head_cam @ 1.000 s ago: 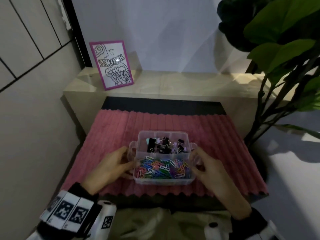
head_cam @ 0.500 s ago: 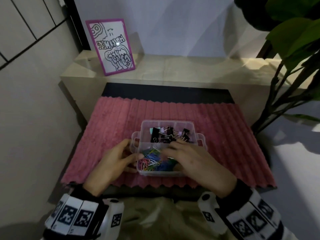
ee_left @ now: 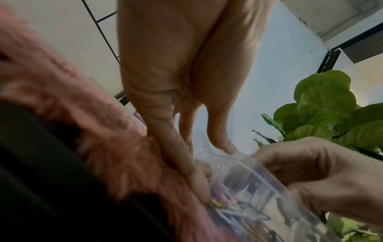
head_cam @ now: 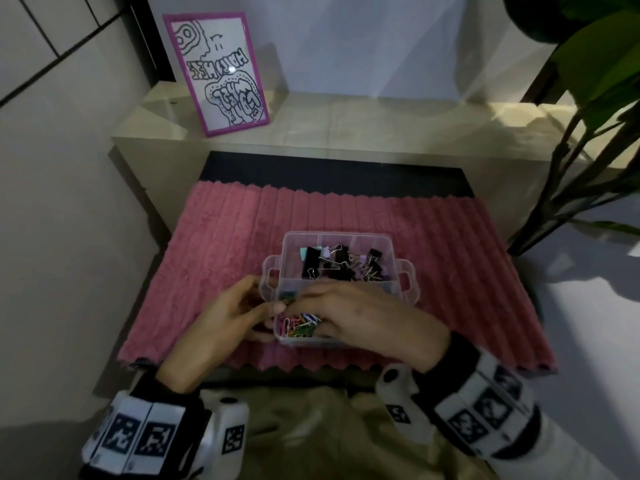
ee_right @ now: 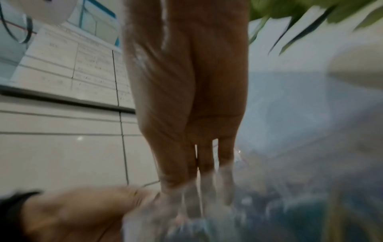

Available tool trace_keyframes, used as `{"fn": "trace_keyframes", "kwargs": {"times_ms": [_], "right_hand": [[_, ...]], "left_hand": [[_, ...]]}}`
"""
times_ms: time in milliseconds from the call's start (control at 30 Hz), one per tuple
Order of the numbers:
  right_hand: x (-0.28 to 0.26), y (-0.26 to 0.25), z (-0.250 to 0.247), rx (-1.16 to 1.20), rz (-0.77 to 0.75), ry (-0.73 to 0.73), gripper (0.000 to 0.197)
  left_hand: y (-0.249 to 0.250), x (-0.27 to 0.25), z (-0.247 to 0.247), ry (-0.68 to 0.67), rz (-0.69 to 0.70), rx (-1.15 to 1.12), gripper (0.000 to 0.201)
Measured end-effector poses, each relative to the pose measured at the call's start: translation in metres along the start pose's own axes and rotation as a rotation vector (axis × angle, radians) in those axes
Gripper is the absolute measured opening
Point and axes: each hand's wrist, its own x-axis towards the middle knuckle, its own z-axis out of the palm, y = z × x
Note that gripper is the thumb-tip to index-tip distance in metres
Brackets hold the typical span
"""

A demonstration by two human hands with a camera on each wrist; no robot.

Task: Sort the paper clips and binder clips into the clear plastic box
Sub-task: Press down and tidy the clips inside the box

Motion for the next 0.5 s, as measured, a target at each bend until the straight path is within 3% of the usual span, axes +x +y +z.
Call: {"fn": "trace_keyframes", "kwargs": {"times_ms": [367, 500], "right_hand": [[-0.02, 0.031, -0.016, 0.201, 0.133, -0.065, 0.02], [-0.031, 0.036, -0.012, 0.263, 0.188, -0.118, 0.029]], "left_hand": [[-0.003, 0.0, -0.001, -0.007, -0.008, -0.076, 0.02], [-0.003, 0.0, -0.001, -0.008, -0.014, -0.086, 0.019]]}}
